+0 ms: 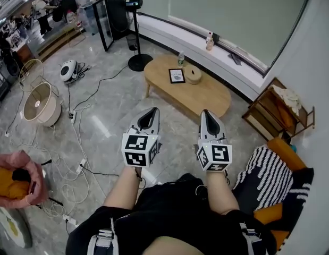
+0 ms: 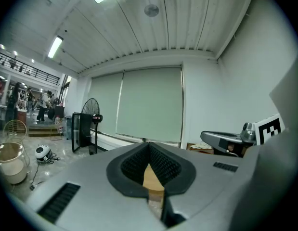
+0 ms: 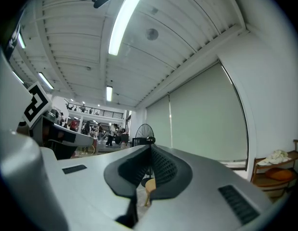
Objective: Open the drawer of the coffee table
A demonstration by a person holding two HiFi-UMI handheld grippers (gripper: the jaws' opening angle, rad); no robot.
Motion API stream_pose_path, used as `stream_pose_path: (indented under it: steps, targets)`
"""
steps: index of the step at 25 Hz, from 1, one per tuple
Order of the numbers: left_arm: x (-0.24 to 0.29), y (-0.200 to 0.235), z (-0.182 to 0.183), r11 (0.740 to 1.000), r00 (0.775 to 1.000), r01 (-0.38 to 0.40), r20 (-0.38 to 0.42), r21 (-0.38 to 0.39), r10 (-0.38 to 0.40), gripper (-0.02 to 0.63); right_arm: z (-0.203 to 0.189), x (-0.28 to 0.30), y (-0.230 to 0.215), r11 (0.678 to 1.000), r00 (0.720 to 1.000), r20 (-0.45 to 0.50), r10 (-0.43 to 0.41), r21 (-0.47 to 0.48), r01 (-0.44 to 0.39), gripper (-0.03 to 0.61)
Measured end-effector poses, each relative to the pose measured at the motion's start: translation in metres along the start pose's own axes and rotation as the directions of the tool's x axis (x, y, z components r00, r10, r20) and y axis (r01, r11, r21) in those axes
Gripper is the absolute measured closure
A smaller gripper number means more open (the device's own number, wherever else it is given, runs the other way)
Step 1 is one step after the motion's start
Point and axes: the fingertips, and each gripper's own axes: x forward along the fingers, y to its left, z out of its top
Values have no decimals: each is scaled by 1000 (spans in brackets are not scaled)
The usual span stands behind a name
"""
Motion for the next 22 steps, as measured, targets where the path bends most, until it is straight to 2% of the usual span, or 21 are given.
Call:
stream_pose_path:
  steps: [4,9,15,22]
  targets:
    - [23,1,-4,1000,1000,17,-6,11,-17,594,-8,15,-18,999,999,8,-38,11,38,565]
    - [70,9,-17,1000,999,11,-43,16,-10,593,-23,54,-46,999,999,3,-38,14,38,563]
    - [168,14,-14,997,995,44,-93,65,-38,594,-39,126,-112,994,996,-5,-87,58,87,565]
    - [316,35,2,992,989,61,-141,107,-46,592,-68,239,-198,987,993,-27,-116,111,118,565]
